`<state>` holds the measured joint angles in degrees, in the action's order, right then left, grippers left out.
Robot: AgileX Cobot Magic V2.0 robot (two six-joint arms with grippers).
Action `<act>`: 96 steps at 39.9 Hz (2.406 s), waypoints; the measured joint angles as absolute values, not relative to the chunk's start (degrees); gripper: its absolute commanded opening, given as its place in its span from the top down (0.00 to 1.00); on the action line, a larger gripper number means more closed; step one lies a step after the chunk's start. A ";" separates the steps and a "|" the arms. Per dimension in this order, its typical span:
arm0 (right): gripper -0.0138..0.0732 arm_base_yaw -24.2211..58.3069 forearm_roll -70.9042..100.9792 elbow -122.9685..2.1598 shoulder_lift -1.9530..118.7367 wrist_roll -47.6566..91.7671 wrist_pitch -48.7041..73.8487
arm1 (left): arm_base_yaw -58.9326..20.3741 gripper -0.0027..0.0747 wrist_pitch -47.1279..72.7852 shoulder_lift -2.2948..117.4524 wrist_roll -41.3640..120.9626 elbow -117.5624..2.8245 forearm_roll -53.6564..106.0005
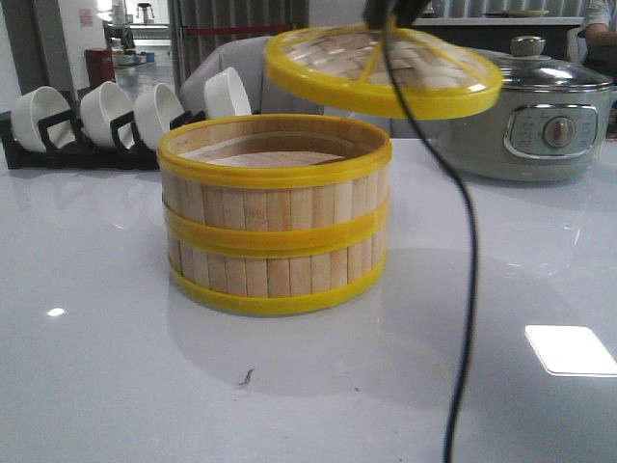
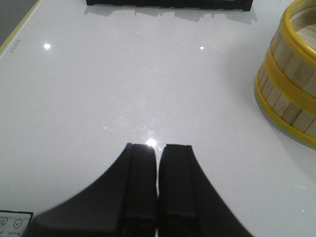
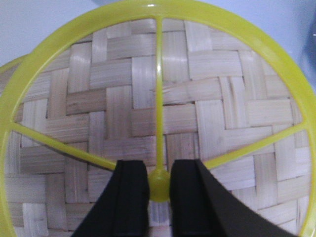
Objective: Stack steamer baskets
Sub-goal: 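Grip the lid's centre knob with the right gripper and lift it, then lower the lid onto the top basket and open the right gripper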
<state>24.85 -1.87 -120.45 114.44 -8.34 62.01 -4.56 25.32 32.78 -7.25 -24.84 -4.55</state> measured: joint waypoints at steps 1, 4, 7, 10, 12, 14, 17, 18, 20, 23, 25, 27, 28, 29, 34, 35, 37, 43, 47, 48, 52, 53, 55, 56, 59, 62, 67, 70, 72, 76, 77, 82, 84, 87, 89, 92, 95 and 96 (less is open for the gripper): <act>0.78 25.81 -1.87 -121.99 115.39 -8.34 62.43 | -4.56 0.84 25.32 32.78 -7.25 -24.84 -4.55; 0.78 27.89 -1.87 -125.61 118.38 -8.34 63.63 | -4.56 0.84 25.32 32.78 -7.25 -24.84 -4.55; 0.78 29.71 -1.87 -128.65 121.10 -8.34 64.59 | -4.56 0.84 25.32 32.78 -7.25 -24.84 -4.55; 0.78 30.97 -1.87 -130.66 122.83 -8.34 64.77 | -4.56 0.84 25.32 32.78 -7.25 -24.84 -4.55; 0.78 31.52 -1.87 -131.30 123.53 -8.34 64.85 | -4.56 0.84 25.32 32.78 -7.25 -24.84 -4.55; 0.78 32.14 -1.87 -131.53 123.96 -8.34 64.85 | -4.56 0.84 25.32 32.78 -7.25 -24.84 -4.55; 0.78 32.57 -1.77 -131.63 124.28 -8.34 64.85 | -4.56 0.84 25.32 32.78 -7.25 -24.84 -4.55; 0.78 32.66 -1.83 -131.63 124.42 -8.34 64.85 | -4.56 0.84 25.32 32.78 -7.25 -24.84 -4.55; 0.78 32.82 -1.83 -131.67 124.55 -8.34 64.75 | -4.56 0.84 25.32 32.78 -7.25 -24.84 -4.55; 0.78 32.79 -1.83 -131.77 124.80 -8.34 64.75 | -4.56 0.84 25.32 32.78 -7.25 -24.84 -4.55; 0.78 32.79 -1.83 -131.88 124.94 -8.34 64.85 | -4.56 0.84 25.32 32.78 -7.25 -24.84 -4.55; 0.78 32.79 -1.83 -131.88 125.16 -8.30 65.15 | -4.56 0.84 25.32 32.78 -7.25 -24.84 -4.55; 0.78 32.79 -1.83 -131.88 125.29 -8.30 65.46 | -4.56 0.84 25.32 32.78 -7.25 -24.84 -4.55; 0.78 32.79 -1.83 -131.88 125.30 -8.30 65.81 | -4.56 0.84 25.32 32.78 -7.25 -24.84 -4.55; 0.78 32.79 -1.83 -131.88 125.38 -8.30 66.57 | -4.56 0.84 25.32 32.78 -7.25 -24.84 -4.55; 0.78 32.79 -1.83 -131.88 125.38 -8.30 66.57 | -4.56 0.84 25.32 32.78 -7.25 -24.84 -4.55; 0.78 32.79 -1.83 -131.88 125.38 -8.30 66.57 | -4.56 0.84 25.32 32.78 -7.25 -24.84 -4.55; 0.78 32.79 -1.83 -131.88 125.38 -8.30 66.71 | -4.56 0.84 25.32 32.78 -7.25 -24.84 -4.55; 0.78 32.79 -1.83 -131.88 125.38 -8.30 66.71 | -4.56 0.84 25.32 32.78 -7.25 -24.84 -4.55; 0.78 32.79 -1.83 -131.88 125.38 -8.30 66.71 | -4.56 0.84 25.32 32.78 -7.25 -24.84 -4.55; 0.78 32.79 -1.83 -131.88 125.38 -8.30 66.71 | -4.56 0.84 25.32 32.78 -7.25 -24.84 -4.55; 0.78 32.79 -1.83 -131.88 125.38 -8.30 66.71 | -4.56 0.84 25.32 32.78 -7.25 -24.84 -4.55; 0.77 32.79 -1.83 -131.88 125.38 -8.30 66.71 | -4.56 0.84 25.32 32.78 -7.25 -24.84 -4.55; 0.77 32.79 -1.83 -131.88 125.38 -8.30 66.71 | -4.56 0.84 25.32 32.78 -7.25 -24.84 -4.55; 0.77 32.79 -1.83 -131.88 125.38 -8.30 66.71 | -4.56 0.84 25.32 32.78 -7.25 -24.84 -4.55; 0.74 32.79 -1.61 -131.88 125.38 -8.30 66.71 | -4.56 0.84 25.32 32.78 -7.25 -24.84 -4.55; 0.56 32.79 -1.10 -131.88 125.38 -8.30 66.71 | -4.56 0.84 25.32 32.78 -7.25 -24.84 -4.55; 0.45 32.79 -0.86 -131.88 125.38 -8.30 66.71 | -4.56 0.84 25.32 32.78 -7.25 -24.84 -4.55; 0.40 32.79 -0.76 -131.88 125.38 -8.30 66.71 | -4.56 0.84 25.32 32.78 -7.25 -24.84 -4.55; 0.37 32.79 -0.63 -132.00 125.38 -8.30 66.40 | -4.56 0.84 25.32 32.78 -7.25 -24.84 -4.55; 0.38 32.79 -0.63 -131.99 125.38 -8.30 66.43 | -4.56 0.84 25.32 32.78 -7.25 -24.84 -4.55; 0.38 32.79 -0.59 -131.99 125.38 -8.30 66.43 | -4.56 0.84 25.32 32.78 -7.25 -24.84 -4.55; 0.38 32.79 -0.50 -131.99 125.38 -8.30 66.43 | -4.56 0.84 25.32 32.78 -7.25 -24.84 -4.55; 0.38 32.79 -0.50 -131.99 125.38 -8.30 66.31 | -4.56 0.84 25.32 32.78 -7.25 -24.84 -4.55; 0.38 32.79 -0.50 -131.99 125.38 -8.30 66.10 | -4.56 0.84 25.32 32.78 -7.25 -24.84 -4.55; 0.38 32.69 -0.75 -131.99 125.27 -8.30 65.14 | -4.56 0.84 25.32 32.78 -7.25 -24.84 -4.55; 0.39 32.34 -1.57 -131.99 124.64 -8.30 63.97 | -4.56 0.84 25.32 32.78 -7.25 -24.84 -4.55; 0.39 32.20 -1.88 -131.99 124.34 -8.30 63.81 | -4.56 0.84 25.32 32.78 -7.25 -24.84 -4.55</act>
